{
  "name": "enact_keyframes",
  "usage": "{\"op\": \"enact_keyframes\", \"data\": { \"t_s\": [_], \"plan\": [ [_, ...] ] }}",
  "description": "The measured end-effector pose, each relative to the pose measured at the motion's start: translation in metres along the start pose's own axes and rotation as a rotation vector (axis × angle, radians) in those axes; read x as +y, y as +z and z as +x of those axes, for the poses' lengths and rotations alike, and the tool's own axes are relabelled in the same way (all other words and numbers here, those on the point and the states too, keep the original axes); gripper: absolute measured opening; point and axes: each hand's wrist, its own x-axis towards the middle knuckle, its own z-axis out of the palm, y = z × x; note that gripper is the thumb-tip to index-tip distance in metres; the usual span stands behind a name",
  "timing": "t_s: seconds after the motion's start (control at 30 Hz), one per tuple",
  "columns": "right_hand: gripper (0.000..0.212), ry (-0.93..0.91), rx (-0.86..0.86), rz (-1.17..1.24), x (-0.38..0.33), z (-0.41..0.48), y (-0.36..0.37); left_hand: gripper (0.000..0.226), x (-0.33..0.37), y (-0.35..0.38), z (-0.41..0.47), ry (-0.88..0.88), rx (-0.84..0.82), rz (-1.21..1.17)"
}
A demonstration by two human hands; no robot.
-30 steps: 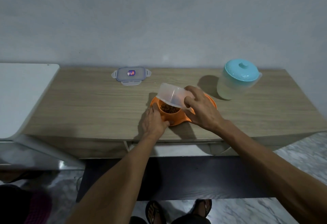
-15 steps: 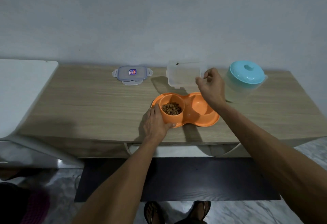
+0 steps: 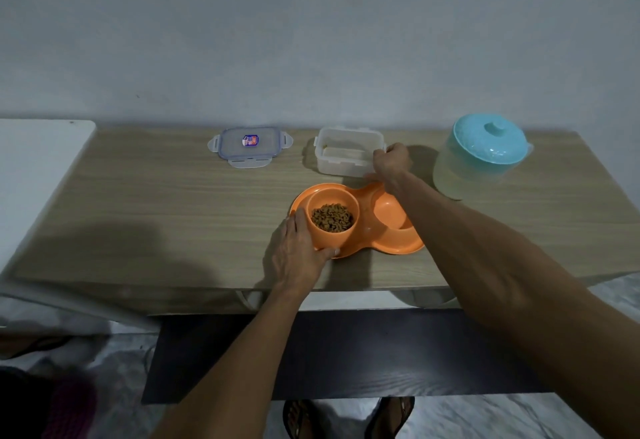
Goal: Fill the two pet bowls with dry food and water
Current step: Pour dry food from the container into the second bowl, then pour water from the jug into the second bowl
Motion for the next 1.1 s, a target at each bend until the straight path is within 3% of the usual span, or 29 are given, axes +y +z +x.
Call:
{"op": "enact_keyframes", "data": {
  "t_s": [0.23,0.47,0.63,0.8,0.97,1.1],
  "plan": [
    [0.035,-0.009,-0.013,-0.057,-0.008,-0.012,-0.016,0.112,0.001,-0.002,-0.003,0.034,-0.01,-0.023],
    [0.025,-0.461,0.197,-0.15,-0.059,-0.036,-0.099,0.109,0.007,-0.006,-0.01,0.201,0.158,0.189],
    [0.024,-0.601,0.395,-0.138,-0.062,-0.014,-0.168,0.107,0.048,0.006,0.001,0.313,0.04,0.286],
    [0.03,-0.349,0.469,-0.134,-0.02,0.029,-0.213,0.105,0.082,0.022,0.01,0.288,-0.087,0.322],
    [0.029,0.033,0.36,0.276,0.029,0.064,-0.213,0.1,0.084,0.027,0.012,0.291,0.001,0.399],
    [0.03,0.144,0.268,0.459,0.041,0.082,-0.208,0.1,0.084,0.031,0.012,0.298,0.015,0.433]
  ]
}}
